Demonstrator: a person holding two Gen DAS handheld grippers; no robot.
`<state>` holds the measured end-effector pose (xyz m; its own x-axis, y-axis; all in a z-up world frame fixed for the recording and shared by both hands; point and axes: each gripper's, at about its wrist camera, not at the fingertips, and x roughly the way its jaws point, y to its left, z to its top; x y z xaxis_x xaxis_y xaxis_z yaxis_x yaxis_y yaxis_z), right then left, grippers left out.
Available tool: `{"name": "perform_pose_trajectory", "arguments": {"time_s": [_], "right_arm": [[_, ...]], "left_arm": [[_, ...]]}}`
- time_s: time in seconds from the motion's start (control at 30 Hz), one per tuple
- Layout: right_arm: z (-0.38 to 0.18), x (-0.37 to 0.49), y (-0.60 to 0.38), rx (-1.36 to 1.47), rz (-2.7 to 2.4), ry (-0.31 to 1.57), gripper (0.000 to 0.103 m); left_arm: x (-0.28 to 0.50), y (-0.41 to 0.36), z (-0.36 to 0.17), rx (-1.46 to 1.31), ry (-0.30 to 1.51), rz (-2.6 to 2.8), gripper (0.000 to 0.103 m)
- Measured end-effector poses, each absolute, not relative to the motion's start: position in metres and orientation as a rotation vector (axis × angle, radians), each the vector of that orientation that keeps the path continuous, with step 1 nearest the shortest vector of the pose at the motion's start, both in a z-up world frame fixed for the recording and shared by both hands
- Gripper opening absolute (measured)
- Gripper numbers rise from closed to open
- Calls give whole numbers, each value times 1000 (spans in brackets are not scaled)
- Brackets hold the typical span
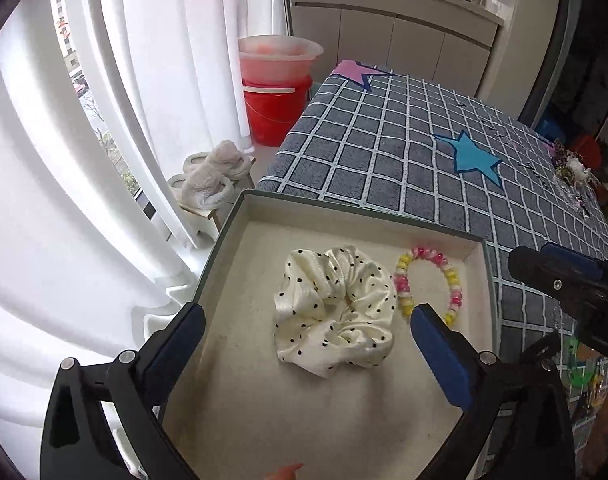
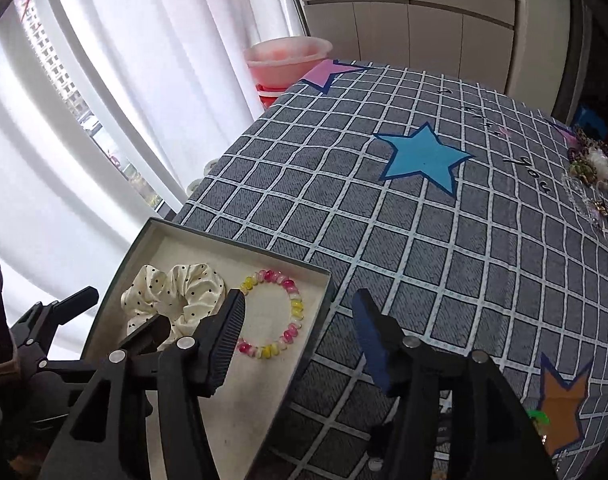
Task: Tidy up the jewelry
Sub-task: 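Lower the beaded bracelet into the box beside the scrunchie and open the right tool, then move both tools back from the box to the jewelry on the table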
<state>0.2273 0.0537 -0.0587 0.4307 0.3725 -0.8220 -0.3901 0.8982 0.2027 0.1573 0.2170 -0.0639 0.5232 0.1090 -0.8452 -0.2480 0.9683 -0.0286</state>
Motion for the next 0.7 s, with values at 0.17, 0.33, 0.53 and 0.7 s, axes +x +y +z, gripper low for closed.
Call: {"name": "perform_pose_trajectory", "arguments": {"time_s": [0.17, 0.33, 0.53, 0.7], "right_arm": [[-42, 208, 20, 20, 460, 985, 82], [-29, 185, -24, 93, 432, 955, 84], [-22, 156, -83, 199, 389, 922, 86], [-21, 130, -139, 294, 320, 882, 86]], "left_arm": [[141, 199, -46, -136, 967, 171, 103], [125, 168, -32, -106, 949, 107, 103], [109, 117, -23, -28, 936, 26, 103], [101, 79, -24, 17, 937, -23, 103]]}}
